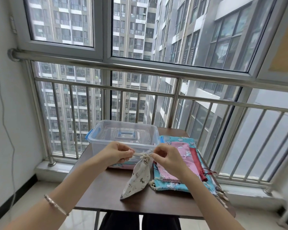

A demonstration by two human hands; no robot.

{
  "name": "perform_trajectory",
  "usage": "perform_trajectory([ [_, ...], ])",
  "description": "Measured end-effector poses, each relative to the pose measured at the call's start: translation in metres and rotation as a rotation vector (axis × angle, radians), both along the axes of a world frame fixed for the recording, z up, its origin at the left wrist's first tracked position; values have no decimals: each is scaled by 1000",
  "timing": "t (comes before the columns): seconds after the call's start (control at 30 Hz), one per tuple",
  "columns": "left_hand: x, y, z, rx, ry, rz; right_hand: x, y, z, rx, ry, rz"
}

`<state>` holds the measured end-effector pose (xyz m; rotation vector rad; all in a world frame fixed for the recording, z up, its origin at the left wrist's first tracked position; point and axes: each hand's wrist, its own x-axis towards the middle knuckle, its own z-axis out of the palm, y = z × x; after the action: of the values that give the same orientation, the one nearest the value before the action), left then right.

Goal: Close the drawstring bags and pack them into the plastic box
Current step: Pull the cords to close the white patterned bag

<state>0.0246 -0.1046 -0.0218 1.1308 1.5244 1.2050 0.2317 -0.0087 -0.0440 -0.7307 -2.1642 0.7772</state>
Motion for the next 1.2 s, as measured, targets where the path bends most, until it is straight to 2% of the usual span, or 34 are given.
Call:
perform_trajectory([
  [0.13, 4, -3, -2, 23, 10, 5, -1, -3, 2, -20, -33, -3],
  [0.23, 7, -4, 0, 34, -21, -11, -5, -15, 10, -71, -158, 134],
  [0.3, 7, -4, 3, 46, -63, -38, -10, -19, 13, 10, -270, 164],
  [0.37, 6, -3, 7, 46, -78, -44, -16, -19, 19, 95, -277, 149],
  [0.5, 2, -3, 16, 32, -140, -41, -18, -12, 52, 69, -107, 148],
  [0.6, -2, -3, 31, 19, -68, -105, -17, -8, 92, -3, 70, 172],
  [0.7, -8, 2, 57, -5, 10, -30, -21, -1, 124, -48, 276, 188],
  [0.77, -14, 8, 75, -81, -68, -14, -27, 6, 136, -82, 377, 189],
  [0.83, -22, 14, 90, -119, -264, -50, -34, 15, 140, -107, 397, 178],
  [0.9, -36, 25, 97, -74, -337, -10, -40, 30, 138, -103, 333, 143],
  [0.97, -51, 43, 93, -46, -230, 58, -47, 48, 131, -108, 144, 108],
  [1.1, -68, 77, 64, -116, 135, 132, -67, 77, 103, -112, -395, 78],
  [1.2, -75, 100, 37, -200, 505, 80, -87, 88, 85, -44, -675, 83],
])
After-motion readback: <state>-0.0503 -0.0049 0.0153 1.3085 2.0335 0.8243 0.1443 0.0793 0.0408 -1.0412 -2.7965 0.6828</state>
